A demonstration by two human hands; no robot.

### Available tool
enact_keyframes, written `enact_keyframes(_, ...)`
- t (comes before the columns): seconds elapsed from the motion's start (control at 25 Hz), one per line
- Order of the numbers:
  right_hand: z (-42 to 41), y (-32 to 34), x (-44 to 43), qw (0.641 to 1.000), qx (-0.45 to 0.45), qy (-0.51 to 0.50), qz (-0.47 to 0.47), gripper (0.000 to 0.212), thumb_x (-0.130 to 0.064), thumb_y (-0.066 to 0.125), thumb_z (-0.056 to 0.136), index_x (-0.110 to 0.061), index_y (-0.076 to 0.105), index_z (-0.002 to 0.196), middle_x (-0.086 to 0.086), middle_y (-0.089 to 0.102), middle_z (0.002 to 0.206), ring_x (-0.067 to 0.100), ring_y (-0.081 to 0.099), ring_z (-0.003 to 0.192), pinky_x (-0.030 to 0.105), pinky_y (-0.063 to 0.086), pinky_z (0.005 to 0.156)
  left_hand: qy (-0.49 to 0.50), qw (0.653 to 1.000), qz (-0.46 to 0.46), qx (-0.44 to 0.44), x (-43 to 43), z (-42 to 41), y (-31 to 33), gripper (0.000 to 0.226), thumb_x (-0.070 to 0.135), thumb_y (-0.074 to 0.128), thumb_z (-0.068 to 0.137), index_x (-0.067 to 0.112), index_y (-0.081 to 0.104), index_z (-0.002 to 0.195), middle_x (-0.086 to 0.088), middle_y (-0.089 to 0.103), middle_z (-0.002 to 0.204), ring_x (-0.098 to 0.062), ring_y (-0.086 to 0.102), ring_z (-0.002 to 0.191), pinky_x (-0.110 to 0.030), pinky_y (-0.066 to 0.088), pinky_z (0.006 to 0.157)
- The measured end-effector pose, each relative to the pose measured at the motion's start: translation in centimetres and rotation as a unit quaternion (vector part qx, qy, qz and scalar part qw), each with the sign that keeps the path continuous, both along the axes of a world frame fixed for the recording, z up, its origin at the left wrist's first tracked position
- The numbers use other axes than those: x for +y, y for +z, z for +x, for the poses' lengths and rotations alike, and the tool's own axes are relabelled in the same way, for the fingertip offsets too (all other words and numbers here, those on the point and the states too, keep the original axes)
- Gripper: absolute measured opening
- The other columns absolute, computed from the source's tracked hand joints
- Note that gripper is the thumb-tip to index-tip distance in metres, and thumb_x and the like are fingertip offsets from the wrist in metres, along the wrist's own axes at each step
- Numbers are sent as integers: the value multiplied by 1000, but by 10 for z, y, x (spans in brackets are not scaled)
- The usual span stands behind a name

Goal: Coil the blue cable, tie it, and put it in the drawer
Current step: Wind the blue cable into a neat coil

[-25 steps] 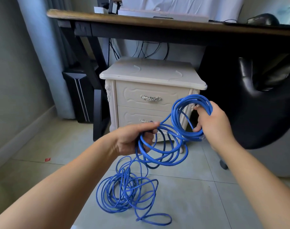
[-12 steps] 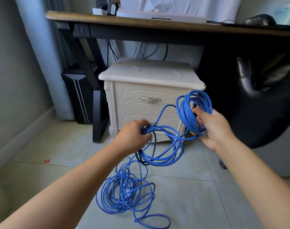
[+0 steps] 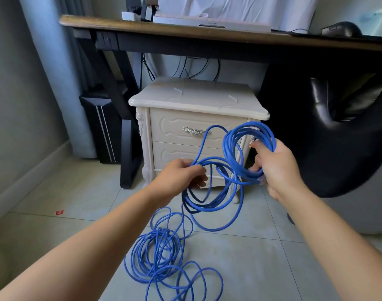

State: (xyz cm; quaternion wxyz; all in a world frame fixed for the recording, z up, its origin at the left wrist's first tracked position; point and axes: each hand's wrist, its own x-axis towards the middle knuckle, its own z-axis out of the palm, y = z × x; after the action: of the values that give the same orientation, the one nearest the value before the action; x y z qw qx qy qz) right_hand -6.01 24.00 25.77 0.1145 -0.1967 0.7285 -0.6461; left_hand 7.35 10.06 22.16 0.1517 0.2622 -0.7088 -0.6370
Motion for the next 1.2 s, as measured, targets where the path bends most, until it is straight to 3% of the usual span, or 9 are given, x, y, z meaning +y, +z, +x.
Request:
enact_keyframes(0.12, 4, 2, 0, 996, 76, -13, 45, 17, -20, 45, 100, -23, 53, 85, 1, 45, 53, 8, 53, 35, 22, 36, 33, 25, 989, 141, 35, 0, -2, 2, 9, 8, 55, 96, 3, 60, 90, -7, 59, 72, -12, 56, 50, -21, 47, 48)
enact_keyframes(0.32, -3, -2, 1, 999, 5, -38, -33, 13, -17, 47, 100, -10, 58, 101, 1, 37, 56, 3, 42, 29, 27, 36, 46, 88, 992, -83, -41, -6, 1, 1, 7, 13, 62, 91, 7, 64, 94, -7, 53, 62, -12, 52, 39, -21, 44, 42)
enact_keyframes(0.4, -3, -2, 1, 999, 1, -30, -25, 14, -18, 47, 101, -9, 57, 104, 0, 37, 56, 4, 43, 29, 25, 36, 43, 79, 991, -98, -51, -6, 3, 2, 16, 23, 63, 93, 9, 70, 90, -6, 59, 77, -13, 60, 55, -23, 52, 51)
enact_keyframes(0.56, 5, 0, 0, 999, 21, -19, 21, 15, -21, 46, 101, -12, 58, 104, 0, 43, 56, 5, 50, 32, 24, 38, 41, 76, 934, -342, -67, -9, 8, 6, 25, 31, 66, 90, 9, 75, 82, 4, 58, 102, -10, 49, 96, -24, 38, 79)
enact_keyframes(0.68, 10, 0, 0, 992, 94, 0, 89, 12, -22, 44, 101, -17, 54, 96, 2, 49, 67, 3, 55, 35, 23, 40, 34, 0, 981, -193, -2, -8, 15, 14, 32, 12, 63, 89, 1, 62, 59, -8, 55, 60, -14, 54, 60, -26, 45, 64)
enact_keyframes(0.76, 12, -1, 0, 982, 148, 4, 115, 13, -24, 42, 102, -18, 53, 99, 0, 51, 72, 6, 59, 39, 21, 42, 35, -36, 996, -52, 64, -6, 15, 17, 42, 3, 57, 89, 6, 50, 48, -9, 49, 51, -18, 54, 53, -30, 49, 69)
enact_keyframes(0.84, 12, -2, 0, 971, 196, -8, 133, 12, -21, 41, 102, -19, 53, 102, 7, 56, 74, 15, 63, 48, 21, 46, 41, -54, 993, 54, 85, -7, 14, 15, 40, 6, 54, 93, 8, 55, 53, -8, 58, 58, -17, 52, 52, -31, 48, 72)
enact_keyframes(1.0, 16, -7, -1, 917, 335, 12, 217, 21, -6, 42, 94, -16, 52, 110, 18, 61, 78, 42, 63, 71, 47, 53, 65, -60, 978, 182, 79, -11, 14, 9, 15, 18, 63, 86, 10, 75, 87, -1, 71, 92, -8, 53, 62, -20, 42, 62)
enact_keyframes(1.2, 19, -9, -2, 868, 383, 30, 315, 29, -4, 41, 94, -10, 48, 121, 18, 62, 85, 42, 59, 80, 49, 50, 69, -102, 935, 323, 107, -19, 20, 13, 36, 19, 46, 83, 10, 79, 93, -1, 70, 101, -9, 56, 54, -16, 43, 45)
